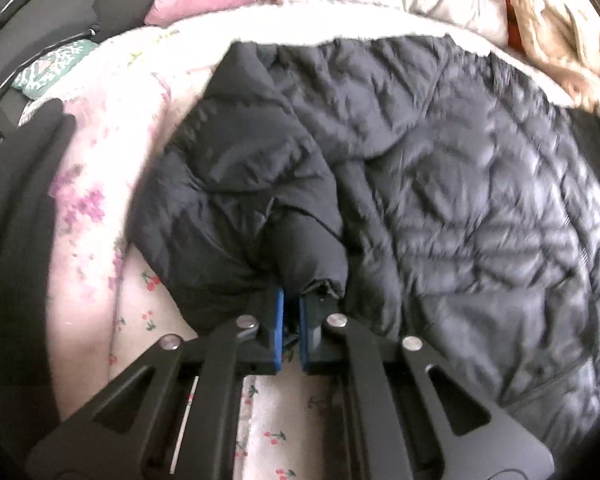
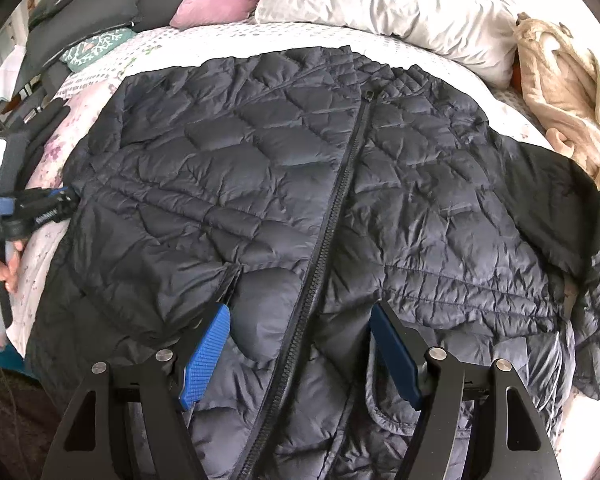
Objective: Fold large clothes
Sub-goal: 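Grasp the sleeve cuff with the left tool and pull it outward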
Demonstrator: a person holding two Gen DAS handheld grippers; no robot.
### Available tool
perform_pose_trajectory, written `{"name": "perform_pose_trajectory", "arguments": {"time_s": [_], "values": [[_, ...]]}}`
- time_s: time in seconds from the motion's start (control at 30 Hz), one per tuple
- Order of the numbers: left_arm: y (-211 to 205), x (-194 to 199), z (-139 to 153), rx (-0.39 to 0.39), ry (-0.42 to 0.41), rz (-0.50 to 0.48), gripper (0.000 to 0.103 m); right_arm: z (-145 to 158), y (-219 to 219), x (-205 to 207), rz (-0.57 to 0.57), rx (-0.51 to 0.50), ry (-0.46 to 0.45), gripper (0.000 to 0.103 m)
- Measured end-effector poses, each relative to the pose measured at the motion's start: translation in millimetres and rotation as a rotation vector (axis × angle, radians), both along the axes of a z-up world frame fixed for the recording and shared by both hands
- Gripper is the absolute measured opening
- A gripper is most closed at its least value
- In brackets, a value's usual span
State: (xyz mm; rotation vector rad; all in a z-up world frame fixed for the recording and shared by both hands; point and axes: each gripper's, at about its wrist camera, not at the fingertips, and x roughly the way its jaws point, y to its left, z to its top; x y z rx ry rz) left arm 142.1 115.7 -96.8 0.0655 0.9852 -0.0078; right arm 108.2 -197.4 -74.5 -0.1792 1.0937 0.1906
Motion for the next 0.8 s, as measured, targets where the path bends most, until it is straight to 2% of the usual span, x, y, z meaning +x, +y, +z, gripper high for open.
{"name": "perform_pose_trajectory", "arguments": {"time_s": [0.1,0.27,0.4,0.5,0.63,0.8], "values": [[3.9,-5.0,24.7,-0.052,-0.063,0.009,0.006,2.5,-3.1,0.4,-0.010,0.010,-0.005,0.074],[20.7,-5.8,83.0,-0.134,-0.180,0.018,0.006,7.7,-5.9,2.4,-0.032,0.035,-0.017,0.074],[48.2,17.1,119.5,-0.119,-0.212,0.057,0.006,8.5,-5.1,5.4,-0.042,0.045,-0.017,0.074],[79.9,37.8,142.2,-0.138,-0.217,0.129,0.006,8.7,-4.0,7.3,-0.036,0.029,-0.022,0.074],[128.2,62.2,154.0,-0.051,-0.211,0.258,0.006,6.9,-5.7,13.7,-0.042,0.025,-0.016,0.074],[198.2,78.2,143.0,0.170,-0.164,0.537,0.013,6.0,-9.7,20.6,-0.038,0.024,-0.014,0.074]]}}
